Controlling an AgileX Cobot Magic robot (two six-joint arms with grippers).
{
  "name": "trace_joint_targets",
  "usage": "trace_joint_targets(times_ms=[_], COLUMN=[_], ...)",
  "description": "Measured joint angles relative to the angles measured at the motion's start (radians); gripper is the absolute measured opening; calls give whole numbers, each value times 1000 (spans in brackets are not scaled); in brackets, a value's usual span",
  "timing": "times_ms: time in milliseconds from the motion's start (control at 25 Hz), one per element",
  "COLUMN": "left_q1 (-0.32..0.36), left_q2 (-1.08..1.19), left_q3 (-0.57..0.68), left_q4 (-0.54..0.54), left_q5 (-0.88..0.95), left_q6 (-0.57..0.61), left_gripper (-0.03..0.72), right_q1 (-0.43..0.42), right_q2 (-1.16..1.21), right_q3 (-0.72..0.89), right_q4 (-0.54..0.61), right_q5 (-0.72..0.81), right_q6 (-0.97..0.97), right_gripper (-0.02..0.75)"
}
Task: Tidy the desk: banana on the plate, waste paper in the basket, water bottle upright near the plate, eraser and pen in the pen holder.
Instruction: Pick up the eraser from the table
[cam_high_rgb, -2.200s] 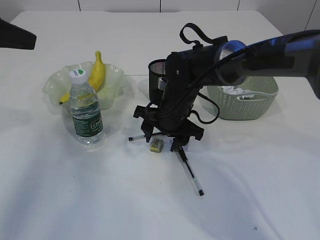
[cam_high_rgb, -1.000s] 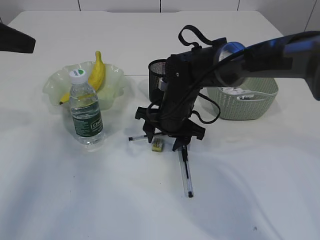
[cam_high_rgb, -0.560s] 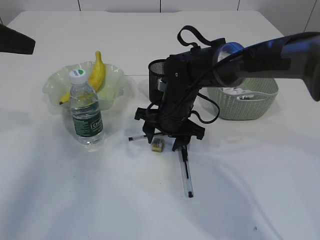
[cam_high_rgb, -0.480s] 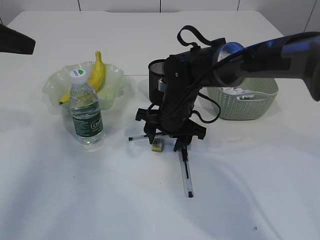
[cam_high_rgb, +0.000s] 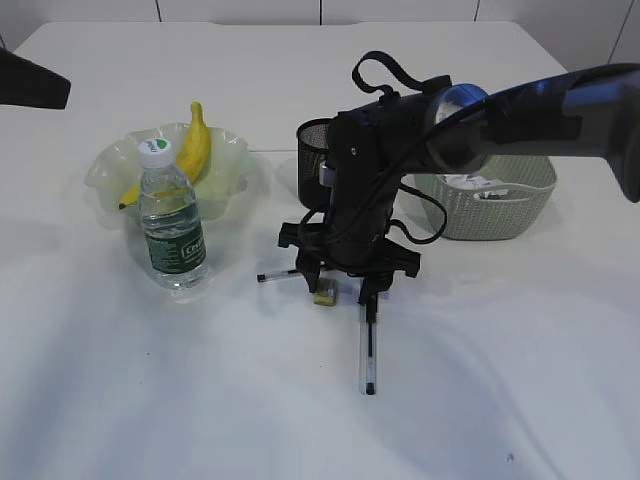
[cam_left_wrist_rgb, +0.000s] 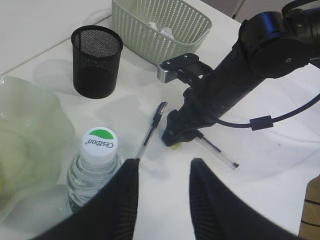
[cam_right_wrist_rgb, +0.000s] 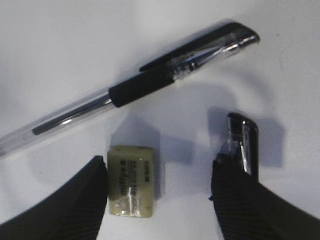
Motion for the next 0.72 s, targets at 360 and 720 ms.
trace_joint_targets(times_ms=[360, 720], left_q1=[0, 0], left_q2=[0, 0], left_q3=[0, 0], left_q4=[2, 2], left_q5=[0, 0], left_q6=[0, 0], left_gripper=[236, 236], right_q1=[0, 0], right_q2=[0, 0], right_q3=[0, 0], right_q4=[0, 0], right_q5=[0, 0], right_q6=[0, -1], right_gripper=[492, 319])
